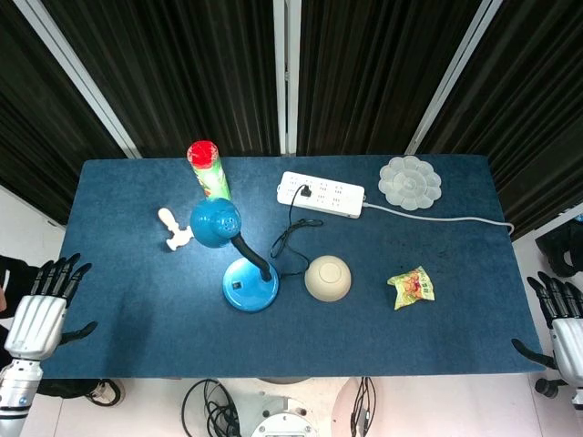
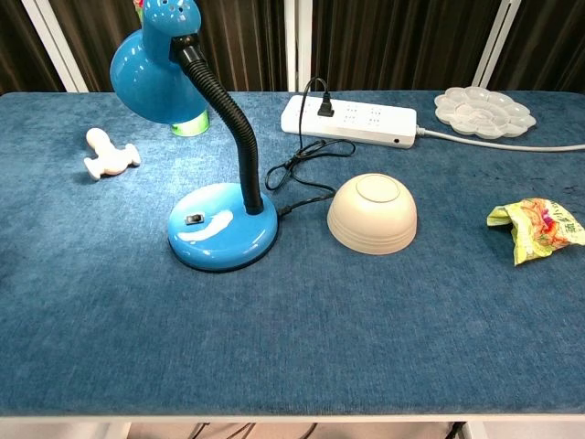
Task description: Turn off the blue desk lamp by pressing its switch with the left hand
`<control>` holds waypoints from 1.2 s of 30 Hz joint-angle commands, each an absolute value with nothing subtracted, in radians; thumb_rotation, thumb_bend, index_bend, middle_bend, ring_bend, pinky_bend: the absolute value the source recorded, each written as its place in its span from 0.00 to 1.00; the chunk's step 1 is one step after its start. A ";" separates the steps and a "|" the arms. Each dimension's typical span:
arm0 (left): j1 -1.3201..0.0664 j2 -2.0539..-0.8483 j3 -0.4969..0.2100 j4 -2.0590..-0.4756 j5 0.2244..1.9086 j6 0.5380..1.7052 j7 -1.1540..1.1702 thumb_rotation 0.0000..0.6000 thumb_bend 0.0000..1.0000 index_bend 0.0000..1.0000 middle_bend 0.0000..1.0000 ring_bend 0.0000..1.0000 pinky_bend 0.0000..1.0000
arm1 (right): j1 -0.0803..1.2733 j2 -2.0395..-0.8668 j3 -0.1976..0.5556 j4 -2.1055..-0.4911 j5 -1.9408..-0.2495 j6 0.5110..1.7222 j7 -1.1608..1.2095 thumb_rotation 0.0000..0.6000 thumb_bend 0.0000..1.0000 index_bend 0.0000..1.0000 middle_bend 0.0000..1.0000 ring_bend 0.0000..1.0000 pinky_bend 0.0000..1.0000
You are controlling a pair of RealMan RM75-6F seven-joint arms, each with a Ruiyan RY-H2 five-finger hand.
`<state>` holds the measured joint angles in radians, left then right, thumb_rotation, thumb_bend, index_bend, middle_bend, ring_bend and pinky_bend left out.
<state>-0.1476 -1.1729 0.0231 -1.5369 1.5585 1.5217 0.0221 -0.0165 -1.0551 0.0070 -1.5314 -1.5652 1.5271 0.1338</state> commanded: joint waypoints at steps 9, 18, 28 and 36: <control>-0.152 -1.177 0.031 -1.550 1.636 1.536 0.038 1.00 0.00 0.10 0.01 0.00 0.03 | -0.018 -1.055 0.009 -1.532 -1.561 1.533 0.132 1.00 0.08 0.00 0.00 0.00 0.00; -0.216 -1.225 0.068 -1.587 1.726 1.430 0.036 1.00 0.31 0.10 0.04 0.00 0.04 | -0.014 -1.053 0.007 -1.538 -1.564 1.527 0.119 1.00 0.08 0.00 0.00 0.00 0.00; -0.333 -1.381 0.045 -1.584 1.760 1.274 0.073 1.00 0.23 0.07 0.09 0.00 0.05 | -0.024 -1.045 0.002 -1.552 -1.582 1.553 0.123 1.00 0.09 0.00 0.00 0.00 0.00; -0.400 -1.513 0.045 -1.476 1.764 1.194 0.037 1.00 0.12 0.04 0.15 0.00 0.05 | -0.032 -1.037 0.002 -1.538 -1.574 1.561 0.144 1.00 0.08 0.00 0.00 0.00 0.00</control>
<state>-0.3818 -1.4840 0.0478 -1.5056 1.7614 1.2108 0.0508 -0.0315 -1.0377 0.0015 -1.5389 -1.5744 1.5597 0.1425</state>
